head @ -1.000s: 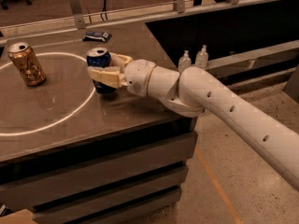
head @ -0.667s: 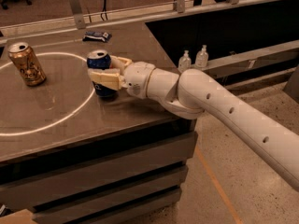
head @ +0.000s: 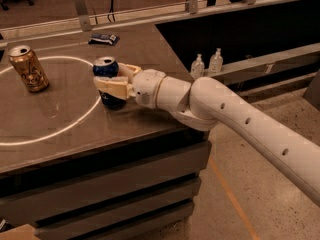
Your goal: Place pepsi can upright
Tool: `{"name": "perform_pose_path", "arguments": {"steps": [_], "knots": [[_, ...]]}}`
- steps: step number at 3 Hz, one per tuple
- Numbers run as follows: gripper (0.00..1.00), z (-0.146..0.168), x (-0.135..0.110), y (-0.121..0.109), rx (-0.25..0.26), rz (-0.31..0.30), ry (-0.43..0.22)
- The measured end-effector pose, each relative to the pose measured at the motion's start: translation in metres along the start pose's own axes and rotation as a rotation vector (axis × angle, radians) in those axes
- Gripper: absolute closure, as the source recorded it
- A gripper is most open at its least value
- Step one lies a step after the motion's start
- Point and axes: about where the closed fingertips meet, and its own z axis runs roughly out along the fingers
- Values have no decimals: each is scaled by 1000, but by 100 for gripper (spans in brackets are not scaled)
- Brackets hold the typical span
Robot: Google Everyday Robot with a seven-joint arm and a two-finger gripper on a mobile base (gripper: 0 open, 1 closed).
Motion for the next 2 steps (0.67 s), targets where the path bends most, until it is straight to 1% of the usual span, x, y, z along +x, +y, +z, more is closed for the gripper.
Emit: {"name": "perform_pose_path", "arguments": {"steps": [1,2], "knots": [[16,-1,2,1,0,7,-1],[0,-5,2,3,0,18,5]]}}
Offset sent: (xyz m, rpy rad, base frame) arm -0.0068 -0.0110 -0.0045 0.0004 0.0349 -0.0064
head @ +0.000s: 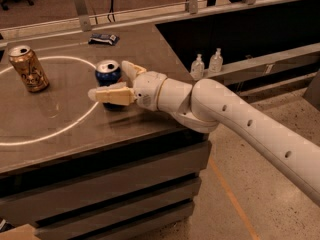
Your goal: Place pepsi can upright
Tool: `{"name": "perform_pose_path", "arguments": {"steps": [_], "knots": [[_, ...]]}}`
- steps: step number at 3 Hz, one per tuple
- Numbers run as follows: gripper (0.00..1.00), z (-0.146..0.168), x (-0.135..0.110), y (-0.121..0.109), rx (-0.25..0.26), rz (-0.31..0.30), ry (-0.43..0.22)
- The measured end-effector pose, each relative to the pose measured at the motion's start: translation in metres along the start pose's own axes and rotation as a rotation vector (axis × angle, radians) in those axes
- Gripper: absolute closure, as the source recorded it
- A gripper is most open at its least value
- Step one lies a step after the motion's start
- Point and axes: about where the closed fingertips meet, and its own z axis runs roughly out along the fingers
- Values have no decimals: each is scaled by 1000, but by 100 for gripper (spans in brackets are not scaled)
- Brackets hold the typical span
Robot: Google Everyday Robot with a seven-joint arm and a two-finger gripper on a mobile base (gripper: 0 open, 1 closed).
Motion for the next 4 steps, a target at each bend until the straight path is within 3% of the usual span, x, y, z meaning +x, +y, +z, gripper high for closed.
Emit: {"name": "perform_pose_path", "arguments": {"steps": [2,4], "knots": [[0,-22,-8,13,-15,14,59],[0,-45,-14,16,7,9,120]]}}
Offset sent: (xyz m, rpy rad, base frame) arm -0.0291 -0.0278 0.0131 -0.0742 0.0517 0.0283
